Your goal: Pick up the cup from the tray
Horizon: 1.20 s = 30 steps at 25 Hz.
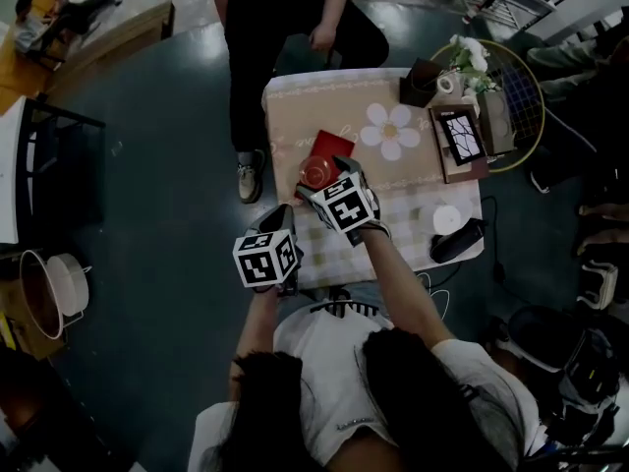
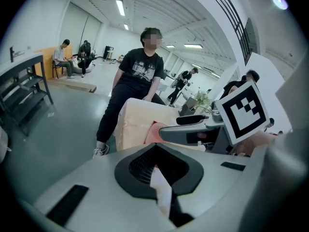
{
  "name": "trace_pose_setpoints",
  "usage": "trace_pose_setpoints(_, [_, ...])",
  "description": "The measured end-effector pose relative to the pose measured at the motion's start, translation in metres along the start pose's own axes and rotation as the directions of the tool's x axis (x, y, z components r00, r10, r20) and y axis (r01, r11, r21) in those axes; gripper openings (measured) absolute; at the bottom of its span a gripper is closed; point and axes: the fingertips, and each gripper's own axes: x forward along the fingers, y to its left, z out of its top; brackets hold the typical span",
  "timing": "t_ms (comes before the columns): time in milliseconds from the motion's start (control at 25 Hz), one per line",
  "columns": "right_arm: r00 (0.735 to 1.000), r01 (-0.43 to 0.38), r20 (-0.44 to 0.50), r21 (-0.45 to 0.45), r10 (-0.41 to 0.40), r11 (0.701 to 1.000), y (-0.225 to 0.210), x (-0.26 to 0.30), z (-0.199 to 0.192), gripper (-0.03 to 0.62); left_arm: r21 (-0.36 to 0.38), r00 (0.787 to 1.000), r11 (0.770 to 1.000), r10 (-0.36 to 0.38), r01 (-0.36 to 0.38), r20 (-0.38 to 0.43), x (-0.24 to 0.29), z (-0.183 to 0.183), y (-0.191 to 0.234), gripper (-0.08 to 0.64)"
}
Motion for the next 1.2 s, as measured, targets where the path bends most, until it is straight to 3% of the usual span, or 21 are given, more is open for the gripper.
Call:
trace_pose_setpoints(560, [0.991,-0.043,-0.133,-0.099,0.029,0.994,0.001,0.047,-0.010,0.400,-0.032,0.998,0.999,0.024,-0.026,-0.059,0.015,-0.006,0.008,0.003])
trace_pose_setpoints(840, [0.983,-0.013,-0.184,-0.153,-0.016,0.988,-0.004,0.057,-0.020,0.398,-0.051,0.997,0.998,0.044,-0.047,-0.064,0.012,-0.011,0.019,0.003])
trace_pose_setpoints(1040, [0.982,-0.018,-0.188,-0.156,-0.011,0.988,-0.004,0.058,-0.019,0.397,-0.061,0.997,0.997,0.043,-0.047,-0.067,0.011,-0.013,0.022,0.003])
trace_pose_setpoints(1200, [0.987,-0.022,-0.159,-0.105,0.005,0.994,-0.005,0.055,-0.017,0.396,-0.057,0.997,0.998,0.028,-0.032,-0.071,0.012,-0.014,0.017,0.003])
